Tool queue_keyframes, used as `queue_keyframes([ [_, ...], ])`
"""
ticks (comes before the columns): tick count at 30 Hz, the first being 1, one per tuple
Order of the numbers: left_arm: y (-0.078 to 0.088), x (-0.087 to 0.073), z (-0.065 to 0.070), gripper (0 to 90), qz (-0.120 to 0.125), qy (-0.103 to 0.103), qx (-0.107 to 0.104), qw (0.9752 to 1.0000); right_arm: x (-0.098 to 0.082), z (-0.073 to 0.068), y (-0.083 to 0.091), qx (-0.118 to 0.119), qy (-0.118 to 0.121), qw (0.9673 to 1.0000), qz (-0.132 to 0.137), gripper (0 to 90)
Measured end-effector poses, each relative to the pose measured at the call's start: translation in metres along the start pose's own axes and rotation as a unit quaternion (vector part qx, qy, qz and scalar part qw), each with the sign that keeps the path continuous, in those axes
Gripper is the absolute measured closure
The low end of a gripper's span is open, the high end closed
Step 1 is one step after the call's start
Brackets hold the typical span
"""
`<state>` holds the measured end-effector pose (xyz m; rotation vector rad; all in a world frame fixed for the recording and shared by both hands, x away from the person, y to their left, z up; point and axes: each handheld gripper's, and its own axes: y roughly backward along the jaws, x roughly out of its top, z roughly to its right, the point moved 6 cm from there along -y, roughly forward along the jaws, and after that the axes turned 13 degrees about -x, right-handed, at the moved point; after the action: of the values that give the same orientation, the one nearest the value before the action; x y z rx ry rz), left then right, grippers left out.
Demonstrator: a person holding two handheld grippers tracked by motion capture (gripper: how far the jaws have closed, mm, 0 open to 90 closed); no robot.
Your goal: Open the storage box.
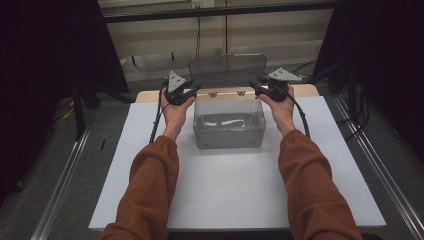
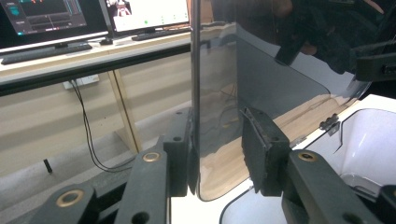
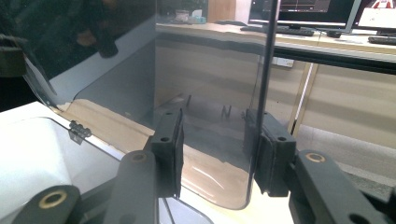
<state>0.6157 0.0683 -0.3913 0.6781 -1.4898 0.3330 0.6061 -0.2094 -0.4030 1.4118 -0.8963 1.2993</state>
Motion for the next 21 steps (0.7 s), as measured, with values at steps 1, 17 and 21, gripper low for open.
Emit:
queue_keyframes([
  [1, -0.001, -0.002, -0.001, 62.2, -0.005, -0.002, 0.003, 1.0, 0.0, 0.0, -0.001, 0.0, 0.0, 1.0, 0.0, 58.3],
  [17, -0.015, -0.018, -0.007, 57.1, -0.026, 0.016, -0.007, 0.9995, -0.004, 0.002, -0.007, -0.005, -0.009, 0.9999, -0.003, 58.7],
  [21, -0.019, -0.017, -0.007, 59.2, -0.019, 0.026, -0.01, 0.9994, -0.004, 0.002, -0.007, -0.003, -0.016, 0.9999, -0.003, 58.5],
])
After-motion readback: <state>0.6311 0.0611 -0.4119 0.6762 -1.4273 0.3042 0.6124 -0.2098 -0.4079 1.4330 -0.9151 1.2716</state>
